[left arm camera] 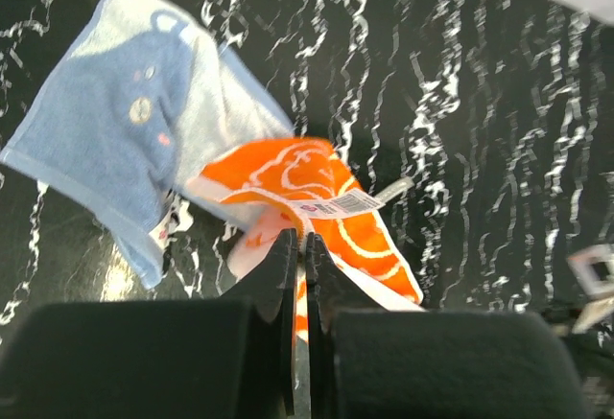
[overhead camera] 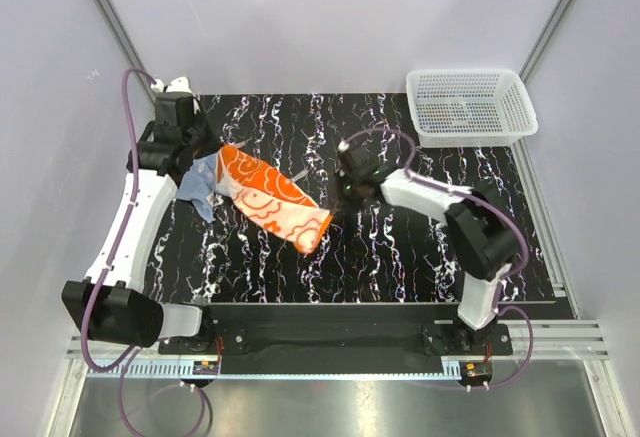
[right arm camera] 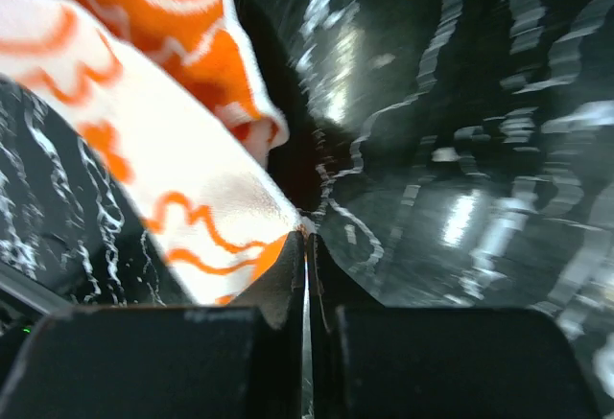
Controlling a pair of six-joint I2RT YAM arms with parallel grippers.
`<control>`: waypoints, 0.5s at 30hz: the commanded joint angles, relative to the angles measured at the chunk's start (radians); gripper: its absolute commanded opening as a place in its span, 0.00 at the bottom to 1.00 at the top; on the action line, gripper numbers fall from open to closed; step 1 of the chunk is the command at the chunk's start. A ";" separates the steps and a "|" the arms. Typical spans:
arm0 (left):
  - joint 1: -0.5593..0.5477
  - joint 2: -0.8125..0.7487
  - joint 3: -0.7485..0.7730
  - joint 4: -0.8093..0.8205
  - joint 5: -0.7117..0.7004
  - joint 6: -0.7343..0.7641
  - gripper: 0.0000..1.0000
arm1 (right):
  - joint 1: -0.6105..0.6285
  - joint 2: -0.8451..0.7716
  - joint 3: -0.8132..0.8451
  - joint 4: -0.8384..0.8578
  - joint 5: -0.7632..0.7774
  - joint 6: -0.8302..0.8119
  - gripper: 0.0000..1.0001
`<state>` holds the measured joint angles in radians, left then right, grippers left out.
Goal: Roll the towels
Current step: Flatten the towel
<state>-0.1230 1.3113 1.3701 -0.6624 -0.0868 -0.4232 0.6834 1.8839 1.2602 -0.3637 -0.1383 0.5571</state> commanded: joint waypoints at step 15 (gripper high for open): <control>-0.026 0.183 0.481 -0.144 0.209 -0.025 0.00 | -0.433 -0.288 0.417 -0.350 0.083 -0.272 0.00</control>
<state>-0.1352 1.5116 1.7939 -0.7616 0.0574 -0.4450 0.2989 1.6772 1.6493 -0.6167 -0.0963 0.3405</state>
